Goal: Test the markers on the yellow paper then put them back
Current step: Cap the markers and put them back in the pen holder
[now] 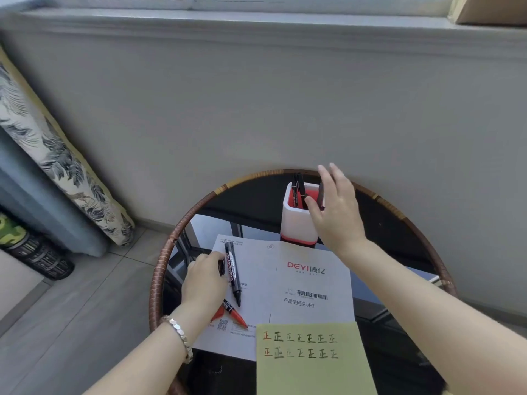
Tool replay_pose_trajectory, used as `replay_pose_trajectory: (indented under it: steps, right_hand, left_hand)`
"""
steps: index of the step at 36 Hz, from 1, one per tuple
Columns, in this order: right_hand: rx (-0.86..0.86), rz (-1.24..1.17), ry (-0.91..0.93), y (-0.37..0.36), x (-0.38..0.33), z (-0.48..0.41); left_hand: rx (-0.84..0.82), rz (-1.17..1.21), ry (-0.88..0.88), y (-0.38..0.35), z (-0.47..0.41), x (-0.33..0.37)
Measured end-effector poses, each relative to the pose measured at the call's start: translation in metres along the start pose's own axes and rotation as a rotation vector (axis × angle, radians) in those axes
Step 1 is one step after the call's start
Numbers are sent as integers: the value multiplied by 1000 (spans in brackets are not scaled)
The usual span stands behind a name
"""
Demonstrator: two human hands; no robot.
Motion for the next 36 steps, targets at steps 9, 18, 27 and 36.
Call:
replay_pose_trajectory:
  steps: [9, 18, 27, 36]
  right_hand:
    - [-374, 183, 17, -48, 0, -1]
    - [-170, -66, 271, -47, -78, 28]
    - [-715, -76, -164, -146, -97, 63]
    - [-773, -54, -332, -148, -70, 73]
  left_hand:
    - [6, 86, 43, 4, -1, -6]
    - [77, 496, 166, 36, 8, -19]
    - [111, 619, 173, 50, 14, -22]
    - [53, 709, 77, 40, 23, -2]
Point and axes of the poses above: each hand's wrist, its own z-axis away from the middle knuckle, its own y-axis out of the back of the hand, x = y × z, the point moved 9 cm from there along -z, towards the middle knuckle, and after that the axes turned 9 degrees about y, right-handed, at the moved point
